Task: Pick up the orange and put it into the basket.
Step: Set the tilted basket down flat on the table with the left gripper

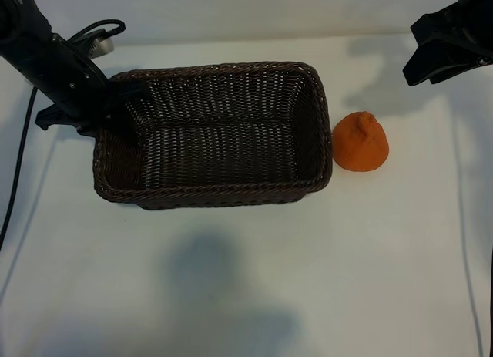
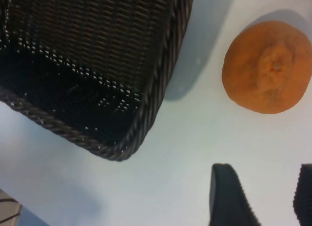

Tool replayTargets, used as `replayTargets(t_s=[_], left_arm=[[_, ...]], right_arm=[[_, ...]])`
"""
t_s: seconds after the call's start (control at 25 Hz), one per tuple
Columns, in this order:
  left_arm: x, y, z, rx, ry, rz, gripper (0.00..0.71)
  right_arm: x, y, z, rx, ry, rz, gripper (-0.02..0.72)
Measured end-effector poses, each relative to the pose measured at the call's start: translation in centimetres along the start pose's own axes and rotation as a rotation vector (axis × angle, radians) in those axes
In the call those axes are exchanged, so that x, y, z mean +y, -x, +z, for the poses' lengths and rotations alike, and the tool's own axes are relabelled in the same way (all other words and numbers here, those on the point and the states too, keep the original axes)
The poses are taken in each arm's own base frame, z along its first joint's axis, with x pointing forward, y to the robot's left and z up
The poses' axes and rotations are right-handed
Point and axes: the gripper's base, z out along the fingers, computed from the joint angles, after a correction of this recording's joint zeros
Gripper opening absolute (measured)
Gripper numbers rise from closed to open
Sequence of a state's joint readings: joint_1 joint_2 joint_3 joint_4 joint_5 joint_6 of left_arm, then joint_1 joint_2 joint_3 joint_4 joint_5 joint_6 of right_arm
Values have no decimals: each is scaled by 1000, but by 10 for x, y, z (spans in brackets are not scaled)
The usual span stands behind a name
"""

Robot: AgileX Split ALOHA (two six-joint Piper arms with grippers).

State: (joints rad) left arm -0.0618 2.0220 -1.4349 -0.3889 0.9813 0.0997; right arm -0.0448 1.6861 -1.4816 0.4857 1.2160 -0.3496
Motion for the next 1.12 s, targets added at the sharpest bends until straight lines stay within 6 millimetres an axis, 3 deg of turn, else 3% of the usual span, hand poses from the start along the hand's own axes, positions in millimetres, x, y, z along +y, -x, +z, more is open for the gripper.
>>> replayTargets(t_s=[0.36,0.92,1.04,1.12], left_arm=[[-1,1,21,54,2,-2,157],[-1,2,22,45,2,-4,159],[-1,2,22,45,-5,-8,224],[-2,3,22,44,-12,-9,312]], right_arm=[[0,0,0,-1,3,1,353],[0,0,0,-1,3,1,352],[0,0,0,-1,3,1,352],[0,0,0,-1,3,1,352]])
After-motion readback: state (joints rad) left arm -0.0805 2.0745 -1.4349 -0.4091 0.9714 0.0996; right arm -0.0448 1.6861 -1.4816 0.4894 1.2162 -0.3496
